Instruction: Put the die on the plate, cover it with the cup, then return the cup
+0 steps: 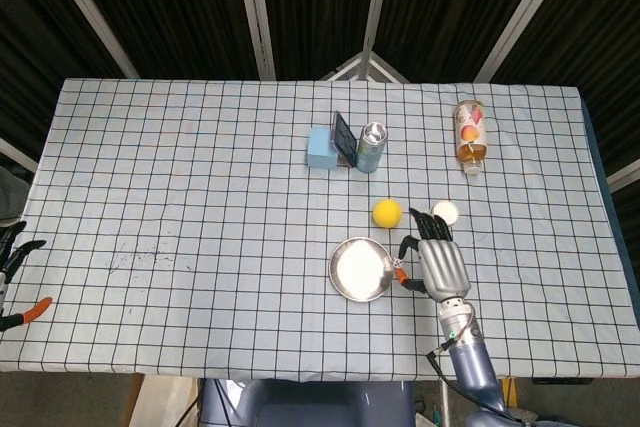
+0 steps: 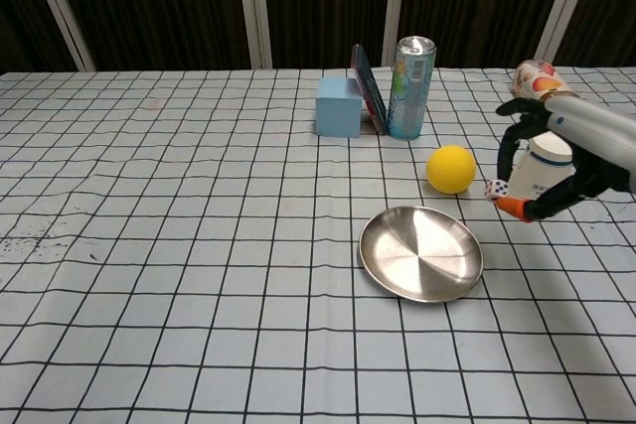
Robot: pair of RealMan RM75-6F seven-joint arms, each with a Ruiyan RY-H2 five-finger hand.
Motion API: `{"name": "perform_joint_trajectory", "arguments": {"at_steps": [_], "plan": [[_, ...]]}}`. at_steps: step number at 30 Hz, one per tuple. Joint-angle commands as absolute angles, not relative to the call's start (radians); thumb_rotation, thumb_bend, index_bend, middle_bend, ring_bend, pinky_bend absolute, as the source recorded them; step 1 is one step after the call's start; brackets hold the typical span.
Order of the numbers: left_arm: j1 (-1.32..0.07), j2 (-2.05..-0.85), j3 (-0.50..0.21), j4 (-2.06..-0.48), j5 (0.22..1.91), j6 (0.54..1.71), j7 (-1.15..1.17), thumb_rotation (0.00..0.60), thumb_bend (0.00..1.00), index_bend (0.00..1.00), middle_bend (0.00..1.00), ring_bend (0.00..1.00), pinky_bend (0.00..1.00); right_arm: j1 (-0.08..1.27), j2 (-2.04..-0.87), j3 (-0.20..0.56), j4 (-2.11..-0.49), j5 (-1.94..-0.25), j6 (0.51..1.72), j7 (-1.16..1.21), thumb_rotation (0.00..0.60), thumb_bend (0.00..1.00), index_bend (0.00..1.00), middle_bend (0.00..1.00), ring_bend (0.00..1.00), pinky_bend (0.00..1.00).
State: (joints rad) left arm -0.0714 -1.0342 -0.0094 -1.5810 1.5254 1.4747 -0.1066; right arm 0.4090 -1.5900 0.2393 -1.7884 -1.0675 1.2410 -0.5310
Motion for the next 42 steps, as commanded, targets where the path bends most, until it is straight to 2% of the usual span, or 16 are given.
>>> {"name": "perform_joint_trajectory", "arguments": {"at_steps": [1,10,25,27,34,37,42], "plan": [[-0.073,-1.032,-0.01,-1.579,1.525,1.472,-0.113,0.6,0.3,0.19,0.0,0.0,0.02,0.466,-1.667,0.273,-1.701,-1.018,1.2,-0.551,0.6,0.34,0.61,0.09,0.08,0.0],[-0.076,-1.027,-0.011,-1.575,1.524,1.468,-0.128,0.6,0.3,0.2,0.0,0.0,0.02,0.537,-1.739,0.28,-1.621,-0.951,1.14,-0.591,0.6,0.34,0.61,0.09,0.08,0.0],[-0.075,-1.024,-0.011,-1.574,1.524,1.469,-0.134,0.6,0.3,0.2,0.0,0.0,0.02,0.552,-1.75,0.213,-1.59,-0.903,1.122,-0.631,0.6,0.34,0.61,0.09,0.06,0.0],[-0.076,-1.024,-0.011,-1.575,1.523,1.468,-0.132,0.6,0.3,0.2,0.0,0.0,0.02,0.552,-1.743,0.209,-1.596,-0.903,1.124,-0.633,0.6,0.34,0.58,0.09,0.06,0.0],[-0.077,-1.026,-0.009,-1.578,1.525,1.464,-0.122,0.6,0.3,0.2,0.0,0.0,0.02,0.56,-1.727,0.202,-1.612,-0.897,1.114,-0.632,0.6,0.31,0.36,0.09,0.04,0.0],[-0.076,-1.026,-0.01,-1.578,1.522,1.465,-0.123,0.6,0.3,0.2,0.0,0.0,0.02,0.563,-1.724,0.203,-1.616,-0.899,1.116,-0.625,0.6,0.28,0.31,0.09,0.04,0.0],[-0.077,-1.026,-0.01,-1.578,1.52,1.463,-0.123,0.6,0.3,0.2,0.0,0.0,0.02,0.565,-1.719,0.203,-1.627,-0.909,1.129,-0.615,0.6,0.25,0.28,0.09,0.04,0.0]]}}
